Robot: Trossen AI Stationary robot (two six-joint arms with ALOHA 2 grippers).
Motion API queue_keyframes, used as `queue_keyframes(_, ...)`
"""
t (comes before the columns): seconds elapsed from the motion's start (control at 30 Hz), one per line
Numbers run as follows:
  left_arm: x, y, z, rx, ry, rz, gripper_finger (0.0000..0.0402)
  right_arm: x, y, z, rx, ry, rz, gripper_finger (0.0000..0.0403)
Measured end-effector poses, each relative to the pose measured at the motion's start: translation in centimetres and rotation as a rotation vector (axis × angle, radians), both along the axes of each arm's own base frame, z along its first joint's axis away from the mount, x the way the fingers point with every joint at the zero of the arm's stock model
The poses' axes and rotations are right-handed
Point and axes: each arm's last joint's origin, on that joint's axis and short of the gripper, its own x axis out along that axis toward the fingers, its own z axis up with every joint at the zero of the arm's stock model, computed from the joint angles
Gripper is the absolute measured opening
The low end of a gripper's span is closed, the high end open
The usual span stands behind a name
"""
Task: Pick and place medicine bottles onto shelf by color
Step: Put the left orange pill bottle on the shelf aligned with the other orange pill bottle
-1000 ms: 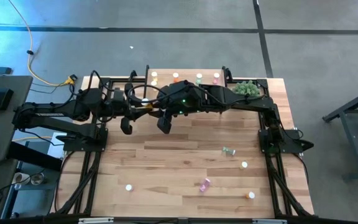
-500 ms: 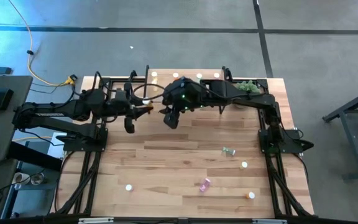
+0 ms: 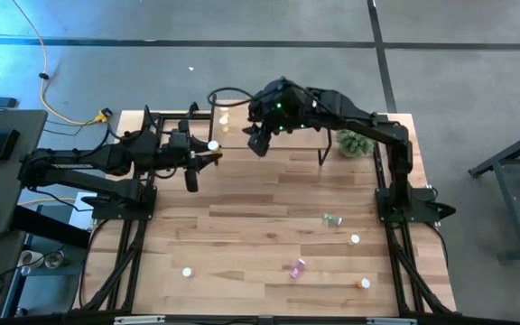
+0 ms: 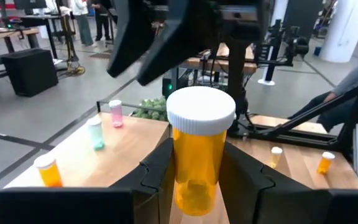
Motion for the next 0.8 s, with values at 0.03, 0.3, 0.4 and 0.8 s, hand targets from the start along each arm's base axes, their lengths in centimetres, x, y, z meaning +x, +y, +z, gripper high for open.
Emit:
queue_keyframes(0.03, 0.0, 0.0, 0.0, 0.0, 0.005, 0.005, 0.0095, -0.1, -0.3, 0.0, 0.0, 0.0, -0.009, 0.0163)
queue_keyframes(0.3, -0.1, 0.2, -0.1, 0.061, 0.031, 0.056, 0.0095, -0.4, -2.4, 0.2, -0.055, -0.012, -0.008, 0.0163)
queue_keyframes(0.4, -0.1, 0.2, -0.1, 0.064, 0.032, 0.081, 0.0095, -0.3, -2.9, 0.5, -0.059, -0.042, 0.037, 0.0163)
queue_keyframes(0.8, -0.1, 0.2, -0.1, 0.05, 0.027, 0.085, 0.0095, 0.1, -4.9, 2.4, -0.183, -0.255, 0.248, 0.0164)
